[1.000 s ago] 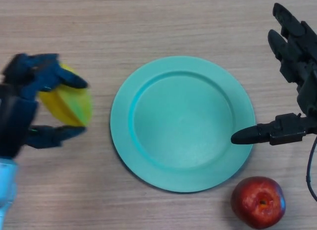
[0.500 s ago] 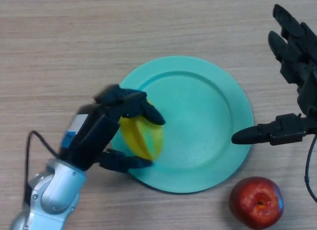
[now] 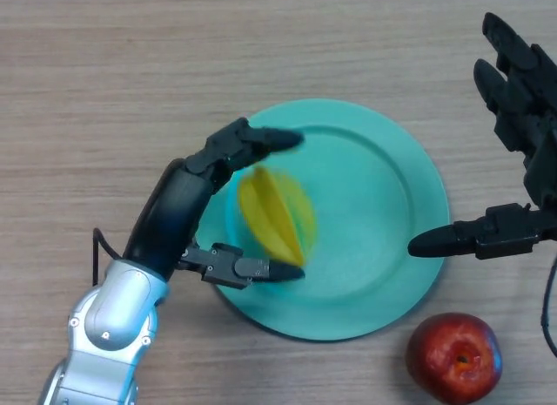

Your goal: Pick up the yellow starfruit and place it on the plate

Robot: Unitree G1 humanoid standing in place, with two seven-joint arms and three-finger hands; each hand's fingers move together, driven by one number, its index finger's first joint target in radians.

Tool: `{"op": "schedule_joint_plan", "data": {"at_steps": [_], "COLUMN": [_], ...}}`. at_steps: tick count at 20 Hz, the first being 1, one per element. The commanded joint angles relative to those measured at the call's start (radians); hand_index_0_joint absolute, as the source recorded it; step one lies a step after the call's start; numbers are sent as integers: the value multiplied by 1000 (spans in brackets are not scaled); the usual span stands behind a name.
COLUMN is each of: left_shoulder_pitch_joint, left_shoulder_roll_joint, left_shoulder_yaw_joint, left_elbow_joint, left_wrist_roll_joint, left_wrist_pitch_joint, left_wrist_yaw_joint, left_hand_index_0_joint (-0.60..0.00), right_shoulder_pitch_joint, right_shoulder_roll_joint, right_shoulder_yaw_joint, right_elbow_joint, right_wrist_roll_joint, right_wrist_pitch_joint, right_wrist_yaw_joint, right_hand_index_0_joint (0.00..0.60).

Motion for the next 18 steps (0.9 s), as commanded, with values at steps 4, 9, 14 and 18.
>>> {"op": "schedule_joint_plan", "data": {"at_steps": [4,9,14,18], "left_shoulder_pitch_joint": [-20,-25,-36,-18], "left_shoulder_roll_joint": [10,18,44,79], "left_shoulder_yaw_joint": [39,100,175,249], "left_elbow_joint": [-63,-134,-287,-371], "left_wrist_roll_joint": [78,80,-87,-163], "left_wrist_pitch_joint": [-46,0,137,152], "left_wrist_yaw_joint": [38,40,82,134], "left_hand_index_0_joint": [0,0,0,0], "right_shoulder_pitch_joint": [-27,-35,-36,-31], "right_shoulder_roll_joint": [-21,-17,-17,-13], "right_shoulder_yaw_joint": [-53,-35,-33,-35], "right_elbow_joint": [-77,-71,-69,-85], "right_wrist_roll_joint": [33,11,17,32], "right_wrist_pitch_joint": [-120,-114,-96,-91], "right_wrist_yaw_joint": [-34,-29,-8,-8], "right_hand_index_0_joint": [0,0,0,0]}}
